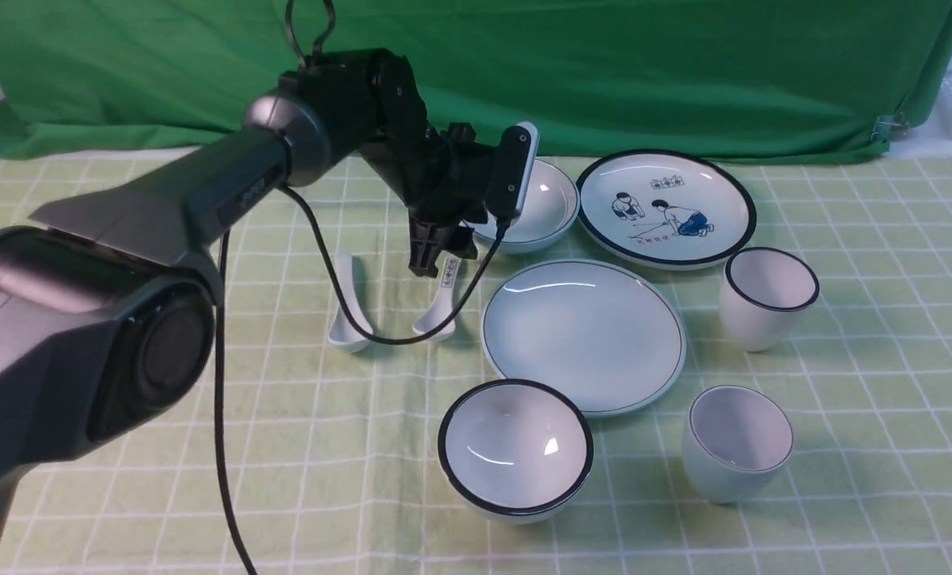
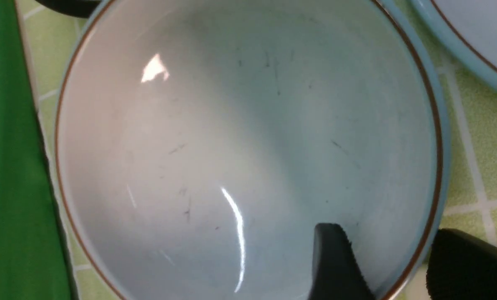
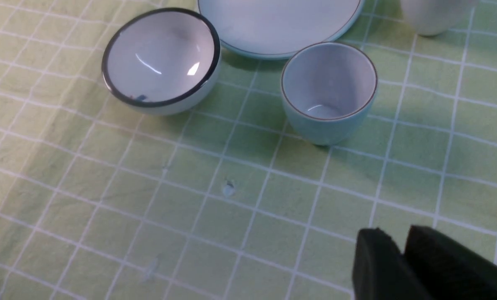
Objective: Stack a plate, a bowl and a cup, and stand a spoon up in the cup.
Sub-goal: Use the left arm to grab a blue rice bowl, then use the left arm to put the blue rice bowl into the blue large plate in the middle, then use the right arm to grab a blue teacup, then use the right arm to put the blue teacup into the blue rice bowl in the middle, then use the left arm to grab a blue soup spoon
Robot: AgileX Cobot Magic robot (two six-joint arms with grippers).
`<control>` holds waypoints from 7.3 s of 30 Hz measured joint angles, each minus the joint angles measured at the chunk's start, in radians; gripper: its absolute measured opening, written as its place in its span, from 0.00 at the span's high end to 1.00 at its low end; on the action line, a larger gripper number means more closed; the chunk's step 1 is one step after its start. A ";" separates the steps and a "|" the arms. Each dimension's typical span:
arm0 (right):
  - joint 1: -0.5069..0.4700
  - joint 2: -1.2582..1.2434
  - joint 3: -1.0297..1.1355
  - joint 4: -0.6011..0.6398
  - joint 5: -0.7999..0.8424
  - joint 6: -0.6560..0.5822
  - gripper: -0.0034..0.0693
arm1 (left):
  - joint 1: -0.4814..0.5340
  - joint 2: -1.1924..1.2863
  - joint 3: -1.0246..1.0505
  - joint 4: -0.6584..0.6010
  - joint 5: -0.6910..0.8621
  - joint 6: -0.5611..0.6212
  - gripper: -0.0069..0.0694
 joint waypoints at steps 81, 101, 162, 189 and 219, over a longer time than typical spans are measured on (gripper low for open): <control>0.000 0.000 0.000 -0.001 0.128 -0.002 0.50 | -0.354 -0.244 0.210 0.184 0.245 -0.638 0.33; 0.008 0.448 -0.314 -0.006 0.138 -0.010 0.69 | -0.354 -1.072 0.628 0.173 0.209 -1.213 0.91; 0.399 1.510 -1.165 -0.313 0.199 0.079 0.84 | -0.354 -1.981 1.618 0.170 -0.484 -1.467 0.91; 0.399 1.508 -1.266 -0.313 0.238 0.129 0.25 | -0.354 -1.838 1.559 0.271 -0.376 -1.745 0.91; 0.399 0.409 -0.373 -0.330 0.107 0.184 0.83 | 0.112 -0.280 0.343 0.225 0.092 -1.736 0.51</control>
